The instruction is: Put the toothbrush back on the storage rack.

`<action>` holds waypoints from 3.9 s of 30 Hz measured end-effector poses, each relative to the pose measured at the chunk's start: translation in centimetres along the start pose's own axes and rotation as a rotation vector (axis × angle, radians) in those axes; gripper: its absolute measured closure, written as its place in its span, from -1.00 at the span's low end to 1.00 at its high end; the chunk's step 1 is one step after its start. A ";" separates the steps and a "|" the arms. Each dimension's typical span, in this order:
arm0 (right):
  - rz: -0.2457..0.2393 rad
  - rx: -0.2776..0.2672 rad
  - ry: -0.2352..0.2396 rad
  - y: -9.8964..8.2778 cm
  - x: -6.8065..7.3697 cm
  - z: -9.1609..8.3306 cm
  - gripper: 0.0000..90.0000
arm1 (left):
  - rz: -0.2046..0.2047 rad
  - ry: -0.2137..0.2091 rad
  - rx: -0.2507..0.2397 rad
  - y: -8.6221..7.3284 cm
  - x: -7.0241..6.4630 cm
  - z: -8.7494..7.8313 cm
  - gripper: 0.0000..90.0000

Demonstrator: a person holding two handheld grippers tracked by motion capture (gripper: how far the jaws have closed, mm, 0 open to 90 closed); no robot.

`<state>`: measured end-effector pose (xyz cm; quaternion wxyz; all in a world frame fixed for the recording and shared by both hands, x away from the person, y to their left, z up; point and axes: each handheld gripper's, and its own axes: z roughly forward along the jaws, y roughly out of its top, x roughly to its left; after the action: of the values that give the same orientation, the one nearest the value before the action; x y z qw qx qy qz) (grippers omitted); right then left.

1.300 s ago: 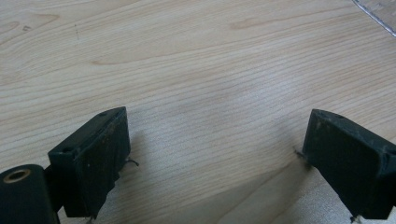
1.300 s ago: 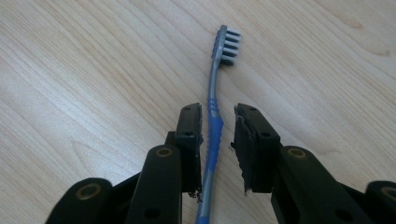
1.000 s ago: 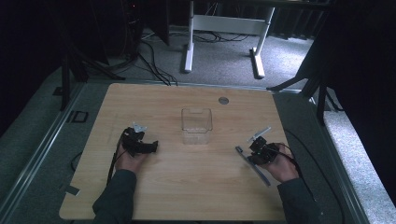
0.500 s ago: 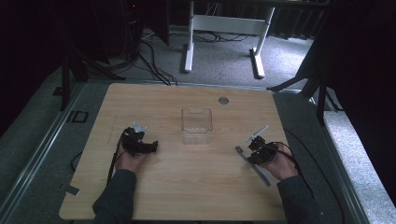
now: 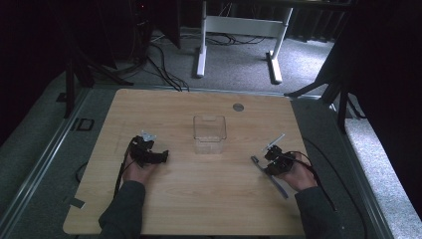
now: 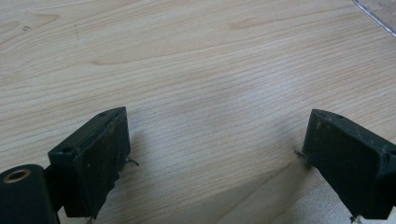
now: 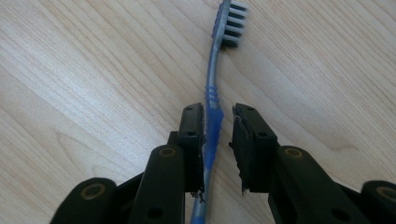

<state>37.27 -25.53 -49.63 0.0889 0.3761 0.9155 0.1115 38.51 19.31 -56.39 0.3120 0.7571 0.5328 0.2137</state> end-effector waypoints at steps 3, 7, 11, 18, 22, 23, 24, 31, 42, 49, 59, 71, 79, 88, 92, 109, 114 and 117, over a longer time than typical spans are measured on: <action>-0.004 0.003 0.002 0.1 0.0 0.2 0.63 | 0.000 0.000 0.000 0.0 0.0 0.0 -0.83; -0.006 0.015 0.004 0.1 -0.1 0.4 0.64 | 0.000 0.000 0.000 0.0 0.0 0.0 -0.83; -0.003 0.022 0.005 0.1 -0.3 0.5 0.64 | 0.000 0.000 0.000 0.0 0.0 0.0 -0.83; 0.002 0.034 0.008 0.1 -0.5 0.8 0.64 | 0.000 0.000 0.000 0.0 0.0 0.0 -0.83; 0.005 0.045 0.016 0.0 -0.5 1.0 0.64 | 0.000 0.000 0.000 0.0 0.0 0.0 -0.83; 0.003 0.046 0.017 0.0 -0.6 1.0 0.65 | 0.000 0.000 0.000 0.0 0.0 0.0 -0.83; 0.000 0.048 0.017 0.0 -0.6 1.1 0.64 | 0.000 0.000 0.000 0.0 0.0 0.0 -0.83; -0.001 0.068 0.025 0.1 -0.5 1.3 0.64 | 0.000 0.000 0.000 0.0 0.0 0.0 -0.83; -0.003 0.095 0.037 0.1 -0.5 1.7 0.69 | 0.000 0.000 0.000 0.0 0.0 0.0 -0.83; -0.001 0.106 0.038 0.1 -0.5 1.9 0.72 | 0.000 0.000 0.000 0.0 0.0 0.0 -0.83; -0.010 0.124 0.037 0.4 -0.5 2.2 0.73 | 0.000 0.000 0.000 0.0 0.0 0.0 -0.83; -0.001 0.122 0.021 0.5 -0.6 2.1 0.80 | 0.000 0.000 0.000 0.0 0.0 0.0 -0.83; 0.013 0.069 0.005 0.3 -0.9 1.1 0.80 | 0.000 0.000 0.001 0.0 0.0 0.0 -0.83; 0.057 0.016 -0.009 0.3 -1.4 0.5 0.80 | 0.000 0.000 0.001 0.0 0.0 0.0 -0.83; 0.059 0.000 -0.021 0.4 -1.5 0.5 0.80 | 0.000 0.000 0.001 0.0 0.0 0.0 -0.83; 0.110 -0.069 -0.076 0.9 -2.0 -0.2 0.80 | 0.000 0.000 0.000 0.0 0.0 0.0 -0.83; 0.130 -0.094 -0.093 1.0 -2.1 -0.3 0.80 | 0.000 0.000 0.000 0.0 0.0 0.0 -0.83; 0.137 -0.110 -0.105 1.0 -2.2 -0.5 0.80 | 0.000 0.000 0.000 0.0 0.0 0.0 -0.83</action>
<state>39.38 -26.43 -48.68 0.1496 0.4378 0.8742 0.1475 38.51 19.31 -56.39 0.3118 0.7572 0.5328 0.2136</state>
